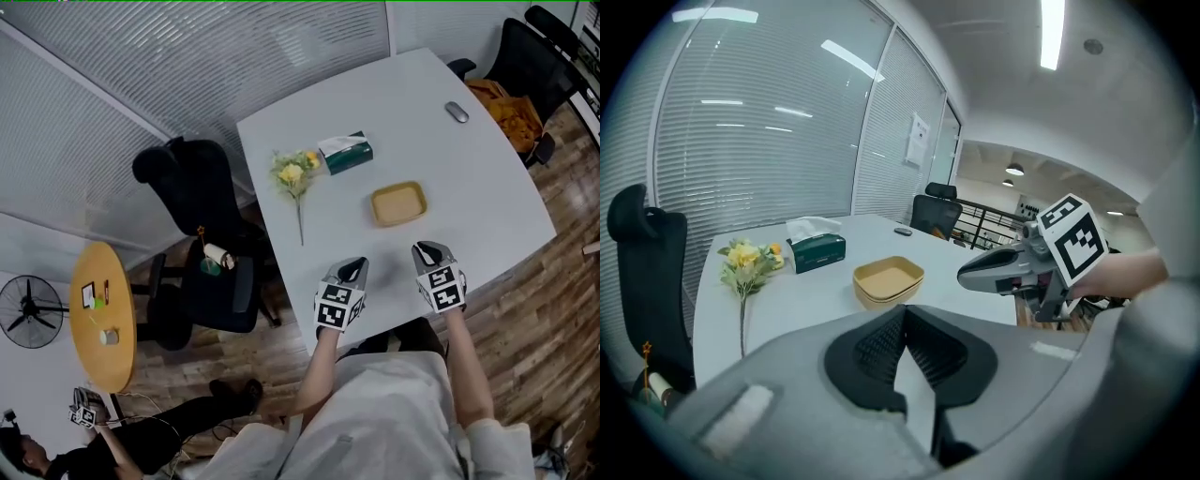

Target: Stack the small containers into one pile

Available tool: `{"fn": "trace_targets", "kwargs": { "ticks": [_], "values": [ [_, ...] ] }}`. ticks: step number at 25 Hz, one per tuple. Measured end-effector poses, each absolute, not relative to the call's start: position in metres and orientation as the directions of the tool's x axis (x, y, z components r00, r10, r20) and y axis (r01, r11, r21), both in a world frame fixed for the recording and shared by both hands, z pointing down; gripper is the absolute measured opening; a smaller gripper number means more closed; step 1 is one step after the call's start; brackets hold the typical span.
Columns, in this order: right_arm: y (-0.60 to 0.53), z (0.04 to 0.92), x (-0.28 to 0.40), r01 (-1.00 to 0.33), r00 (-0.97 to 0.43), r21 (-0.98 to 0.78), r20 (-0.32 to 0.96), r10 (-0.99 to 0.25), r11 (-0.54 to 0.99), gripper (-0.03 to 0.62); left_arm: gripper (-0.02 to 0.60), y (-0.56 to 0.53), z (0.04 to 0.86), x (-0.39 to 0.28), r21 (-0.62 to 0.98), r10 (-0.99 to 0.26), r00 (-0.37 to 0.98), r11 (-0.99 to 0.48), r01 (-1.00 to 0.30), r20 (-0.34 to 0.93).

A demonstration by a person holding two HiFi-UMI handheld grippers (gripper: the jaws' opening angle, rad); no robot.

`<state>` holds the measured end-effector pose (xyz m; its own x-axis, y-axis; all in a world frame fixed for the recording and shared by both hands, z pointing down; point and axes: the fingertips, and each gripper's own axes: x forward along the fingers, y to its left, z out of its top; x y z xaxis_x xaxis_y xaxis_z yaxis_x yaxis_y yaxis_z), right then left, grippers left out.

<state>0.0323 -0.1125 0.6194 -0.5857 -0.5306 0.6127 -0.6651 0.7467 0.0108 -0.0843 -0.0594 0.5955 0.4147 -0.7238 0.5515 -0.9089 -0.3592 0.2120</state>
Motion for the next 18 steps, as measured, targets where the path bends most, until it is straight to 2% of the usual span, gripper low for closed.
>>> {"fn": "trace_targets", "kwargs": {
  "ticks": [4, 18],
  "values": [
    [-0.106, 0.610, 0.031, -0.723, -0.610, -0.061, 0.524, -0.594, 0.688, 0.031, 0.006, -0.064, 0.594, -0.088, 0.208, -0.732, 0.435, -0.385, -0.899, 0.525],
    [-0.103, 0.602, 0.051, -0.832, -0.538, -0.151, 0.452, -0.712, 0.533, 0.025, 0.006, -0.101, 0.588, -0.076, 0.245, -0.724, 0.514, -0.452, -0.857, 0.460]
  ]
}}
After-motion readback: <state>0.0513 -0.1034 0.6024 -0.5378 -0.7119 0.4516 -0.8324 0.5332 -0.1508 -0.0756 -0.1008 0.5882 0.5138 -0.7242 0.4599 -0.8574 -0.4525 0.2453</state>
